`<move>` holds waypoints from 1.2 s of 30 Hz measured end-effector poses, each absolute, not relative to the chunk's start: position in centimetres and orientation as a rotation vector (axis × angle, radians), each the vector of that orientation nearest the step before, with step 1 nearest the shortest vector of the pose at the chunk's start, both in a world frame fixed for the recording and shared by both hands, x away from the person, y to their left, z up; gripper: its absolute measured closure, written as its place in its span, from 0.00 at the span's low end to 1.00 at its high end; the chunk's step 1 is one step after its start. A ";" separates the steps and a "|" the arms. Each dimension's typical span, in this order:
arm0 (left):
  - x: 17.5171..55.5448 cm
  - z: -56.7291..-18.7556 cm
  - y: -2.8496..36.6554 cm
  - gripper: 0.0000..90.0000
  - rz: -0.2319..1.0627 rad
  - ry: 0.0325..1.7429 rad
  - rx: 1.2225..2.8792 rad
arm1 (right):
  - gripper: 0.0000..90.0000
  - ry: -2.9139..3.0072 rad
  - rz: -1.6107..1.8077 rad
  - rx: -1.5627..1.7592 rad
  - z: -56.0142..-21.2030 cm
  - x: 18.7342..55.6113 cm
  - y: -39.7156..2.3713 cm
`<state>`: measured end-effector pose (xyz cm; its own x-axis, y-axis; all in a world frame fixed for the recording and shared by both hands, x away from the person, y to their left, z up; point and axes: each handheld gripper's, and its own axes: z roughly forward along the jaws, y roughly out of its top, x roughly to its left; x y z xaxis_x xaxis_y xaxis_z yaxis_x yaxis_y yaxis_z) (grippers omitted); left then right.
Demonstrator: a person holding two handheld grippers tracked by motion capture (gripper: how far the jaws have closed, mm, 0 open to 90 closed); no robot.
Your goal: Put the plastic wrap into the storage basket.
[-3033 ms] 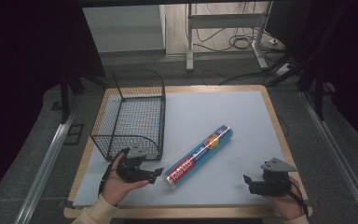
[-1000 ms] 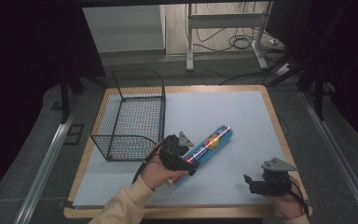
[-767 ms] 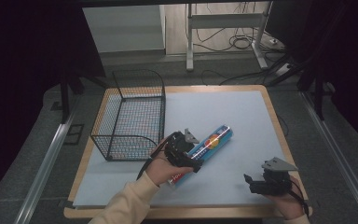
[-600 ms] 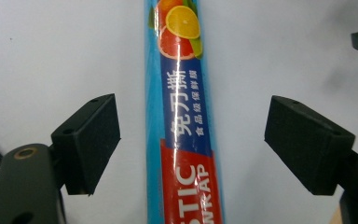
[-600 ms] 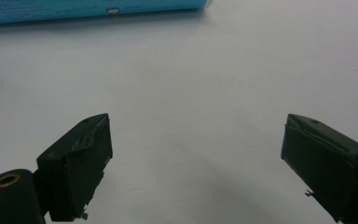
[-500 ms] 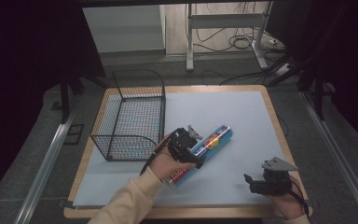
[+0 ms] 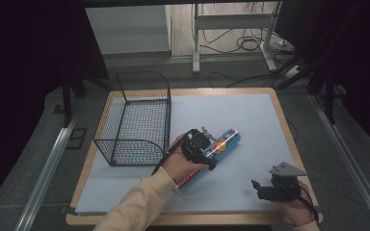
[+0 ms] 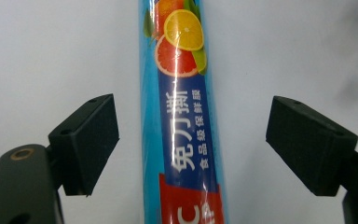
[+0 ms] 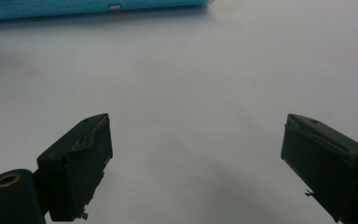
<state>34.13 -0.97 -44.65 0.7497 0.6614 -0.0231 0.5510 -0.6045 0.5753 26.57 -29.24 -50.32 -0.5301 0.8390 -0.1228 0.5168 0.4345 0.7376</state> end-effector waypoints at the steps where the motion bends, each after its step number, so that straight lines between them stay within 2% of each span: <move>1: 34.3 -44.8 -1.2 0.19 0.255 0.910 2.385 | 0.10 2.213 0.896 1.141 -50.3 26.6 -29.2; 15: 36.5 -47.0 -2.9 0.15 0.203 0.908 2.483 | 0.10 2.215 0.892 1.145 -50.4 26.6 -29.3; 36: 38.1 -50.3 -4.8 0.21 0.152 0.960 2.628 | 0.10 2.214 0.880 1.137 -50.4 26.7 -29.5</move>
